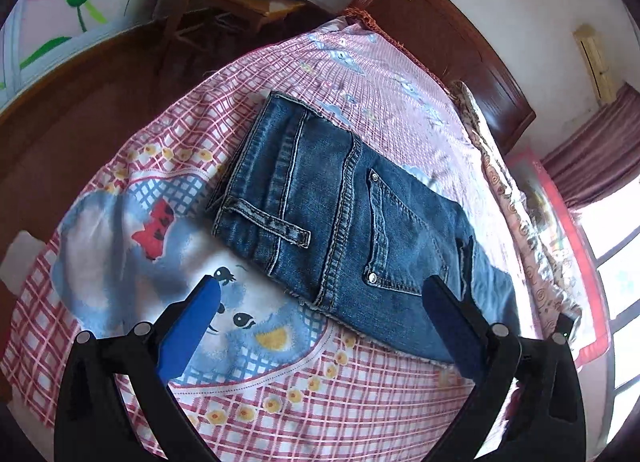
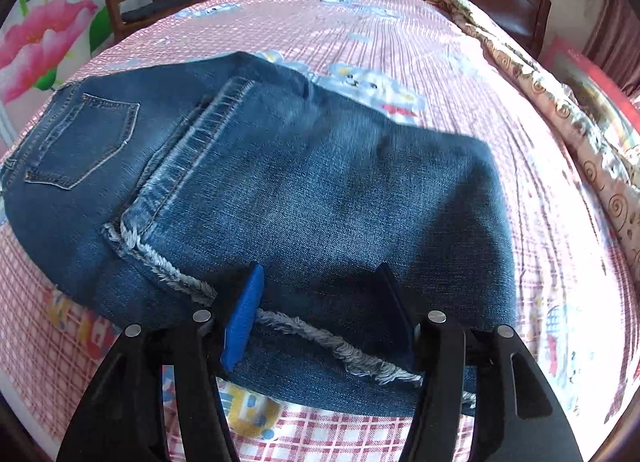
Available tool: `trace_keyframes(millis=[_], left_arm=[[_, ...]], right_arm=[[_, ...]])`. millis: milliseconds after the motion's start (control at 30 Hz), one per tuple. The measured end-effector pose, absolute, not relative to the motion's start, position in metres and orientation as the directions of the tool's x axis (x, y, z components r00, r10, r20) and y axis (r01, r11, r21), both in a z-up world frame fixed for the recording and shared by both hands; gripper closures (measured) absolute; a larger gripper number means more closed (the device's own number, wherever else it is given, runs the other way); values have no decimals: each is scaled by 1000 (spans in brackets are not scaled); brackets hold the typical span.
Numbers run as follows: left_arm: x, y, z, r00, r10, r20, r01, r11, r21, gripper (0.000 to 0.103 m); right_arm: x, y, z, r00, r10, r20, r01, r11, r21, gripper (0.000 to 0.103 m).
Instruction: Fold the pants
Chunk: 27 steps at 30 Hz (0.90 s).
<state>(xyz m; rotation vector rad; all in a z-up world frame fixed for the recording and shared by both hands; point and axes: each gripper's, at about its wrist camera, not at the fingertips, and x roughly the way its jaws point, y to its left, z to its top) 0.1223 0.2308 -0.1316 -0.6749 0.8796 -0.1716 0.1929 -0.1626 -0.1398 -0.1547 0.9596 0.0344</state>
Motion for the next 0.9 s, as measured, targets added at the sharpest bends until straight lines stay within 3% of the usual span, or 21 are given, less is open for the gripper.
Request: trace_keyframes(millis=[100,167,367,500,733,900], left_arm=[[133,242,-144,651,-558,-514,-155,565,-810,2],[144,245,-153,657,-591,-467,-202,459,-865,2],[145,246,-167,699,-525,-486,-348,344,-872,2],[135,249,-163,738,-414,-533,-396,375,-838,2],[154,267,-177,778,-432,-457,-378,259,-889,2],[167,270,-180,740,-422,-524,-462,249,-851,2]], right_arm=[[190,-163,-136,583,-39,-811,-88,990,-112,45],[191,-162,-136,580,-46,-814,-82,990,-114,45],[187,-166,-139,584,-35,-811,-83,991,-102,45],[193,-165,-142,588,-35,-808,-85,991,-104,45],[191,-165,-143,594,-36,-804,-87,990,-108,45],[192,-165,-142,589,-34,-807,-86,991,-105,45]])
